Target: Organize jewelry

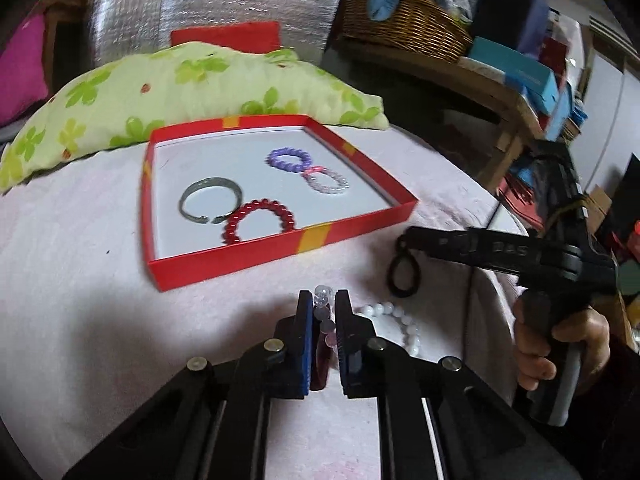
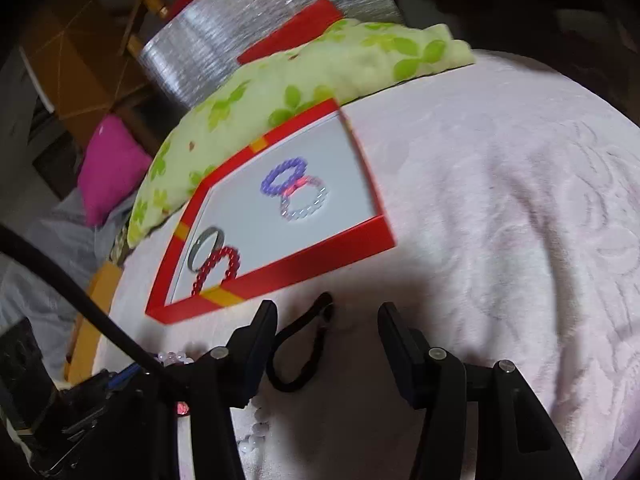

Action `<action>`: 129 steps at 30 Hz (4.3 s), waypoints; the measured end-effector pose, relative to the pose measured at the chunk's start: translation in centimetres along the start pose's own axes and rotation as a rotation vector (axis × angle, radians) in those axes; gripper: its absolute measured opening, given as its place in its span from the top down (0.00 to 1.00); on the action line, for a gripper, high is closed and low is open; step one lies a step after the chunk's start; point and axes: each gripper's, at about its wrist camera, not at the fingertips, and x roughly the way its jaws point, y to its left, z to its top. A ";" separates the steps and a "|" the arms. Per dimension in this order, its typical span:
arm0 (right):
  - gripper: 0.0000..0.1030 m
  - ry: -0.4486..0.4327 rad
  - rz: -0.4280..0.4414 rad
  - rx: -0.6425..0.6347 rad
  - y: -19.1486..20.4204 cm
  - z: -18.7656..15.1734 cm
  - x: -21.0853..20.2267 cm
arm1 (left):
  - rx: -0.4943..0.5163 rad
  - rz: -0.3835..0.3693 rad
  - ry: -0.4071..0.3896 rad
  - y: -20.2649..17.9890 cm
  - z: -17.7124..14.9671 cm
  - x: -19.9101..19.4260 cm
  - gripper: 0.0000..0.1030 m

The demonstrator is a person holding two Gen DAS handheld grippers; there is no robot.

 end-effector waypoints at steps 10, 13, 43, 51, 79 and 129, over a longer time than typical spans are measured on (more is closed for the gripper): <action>0.93 -0.020 -0.109 -0.205 2.5 -1.0 1.0 | 0.021 0.012 0.022 -0.3 -0.4 0.4 0.89; 0.93 -0.041 -0.103 -0.176 1.9 -0.6 0.5 | 0.035 0.013 0.048 -0.6 -0.6 1.0 0.89; 0.93 -0.036 -0.173 -0.022 -2.2 0.1 -0.8 | -0.004 0.048 -0.042 1.3 -0.1 -1.8 0.90; 0.92 -0.012 -0.174 -0.021 -2.1 0.1 -0.5 | -0.076 0.178 -0.006 3.8 -0.1 -1.6 0.90; 0.87 0.003 -0.149 0.016 -2.4 0.2 0.0 | 0.069 0.129 0.130 -0.3 -2.8 0.4 0.79; 0.48 -0.025 -0.168 -0.089 -0.1 -0.3 0.1 | -0.263 0.373 0.068 7.4 -1.9 -0.7 0.93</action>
